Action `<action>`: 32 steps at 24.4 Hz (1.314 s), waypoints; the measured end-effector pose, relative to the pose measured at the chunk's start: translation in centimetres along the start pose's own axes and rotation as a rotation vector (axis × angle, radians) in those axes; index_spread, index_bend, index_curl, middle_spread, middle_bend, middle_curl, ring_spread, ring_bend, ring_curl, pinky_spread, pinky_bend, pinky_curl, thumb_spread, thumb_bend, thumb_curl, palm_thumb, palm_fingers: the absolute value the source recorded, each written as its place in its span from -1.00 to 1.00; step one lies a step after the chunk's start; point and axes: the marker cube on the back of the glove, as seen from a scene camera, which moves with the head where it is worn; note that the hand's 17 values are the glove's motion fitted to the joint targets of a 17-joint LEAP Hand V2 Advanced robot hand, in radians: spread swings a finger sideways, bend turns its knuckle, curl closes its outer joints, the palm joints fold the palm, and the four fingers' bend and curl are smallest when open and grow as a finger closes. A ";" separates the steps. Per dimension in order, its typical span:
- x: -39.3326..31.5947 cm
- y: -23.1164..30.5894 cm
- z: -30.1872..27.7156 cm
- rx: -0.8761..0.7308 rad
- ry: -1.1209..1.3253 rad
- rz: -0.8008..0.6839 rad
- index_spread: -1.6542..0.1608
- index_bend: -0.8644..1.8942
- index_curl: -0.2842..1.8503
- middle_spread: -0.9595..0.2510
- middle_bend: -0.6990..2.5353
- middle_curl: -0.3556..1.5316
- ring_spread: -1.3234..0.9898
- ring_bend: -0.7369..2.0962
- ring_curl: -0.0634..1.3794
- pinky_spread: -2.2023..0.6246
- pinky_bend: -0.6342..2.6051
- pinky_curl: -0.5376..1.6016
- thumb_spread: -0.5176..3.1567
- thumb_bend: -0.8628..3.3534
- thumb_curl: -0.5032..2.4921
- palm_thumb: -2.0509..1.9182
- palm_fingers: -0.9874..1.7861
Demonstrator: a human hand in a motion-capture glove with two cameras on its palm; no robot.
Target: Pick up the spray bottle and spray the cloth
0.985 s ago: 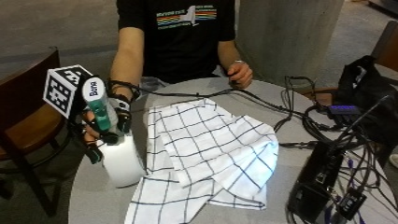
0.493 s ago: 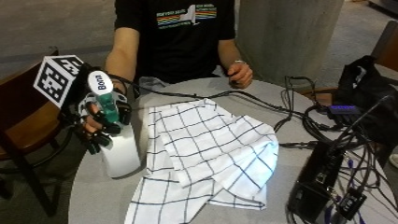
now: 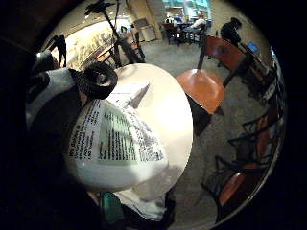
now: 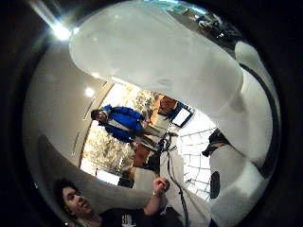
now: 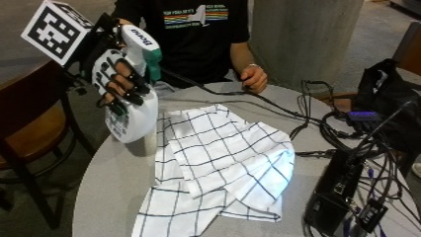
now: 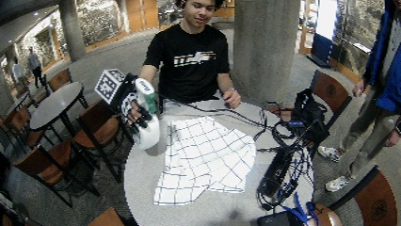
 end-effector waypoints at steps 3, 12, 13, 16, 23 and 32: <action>-1.8 -1.2 0.0 -0.024 0.014 -0.032 0.60 -0.17 -0.31 0.42 -0.27 -0.10 -0.01 -0.22 -0.37 0.65 -0.49 -0.20 -0.55 -0.60 -0.22 0.58 0.59; -4.8 1.6 5.4 -0.427 0.307 -0.064 0.60 -0.18 -0.28 0.42 -0.27 -0.09 -0.02 -0.21 -0.35 0.63 -0.49 -0.19 -0.57 -0.61 -0.20 0.58 0.59; -4.7 1.7 5.7 -0.445 0.324 -0.067 0.60 -0.18 -0.27 0.42 -0.27 -0.09 -0.02 -0.21 -0.35 0.63 -0.49 -0.19 -0.58 -0.60 -0.20 0.58 0.59; -4.5 2.0 6.0 -0.497 0.369 -0.069 0.61 -0.18 -0.26 0.42 -0.27 -0.09 -0.03 -0.21 -0.35 0.63 -0.49 -0.19 -0.58 -0.60 -0.19 0.58 0.59; -3.8 2.8 6.9 -0.562 0.445 -0.084 0.61 -0.18 -0.24 0.42 -0.26 -0.09 -0.04 -0.20 -0.34 0.63 -0.49 -0.19 -0.60 -0.60 -0.18 0.58 0.59; -3.2 3.6 7.9 -0.610 0.484 -0.083 0.62 -0.17 -0.22 0.43 -0.26 -0.08 -0.04 -0.19 -0.33 0.62 -0.50 -0.19 -0.62 -0.61 -0.17 0.58 0.60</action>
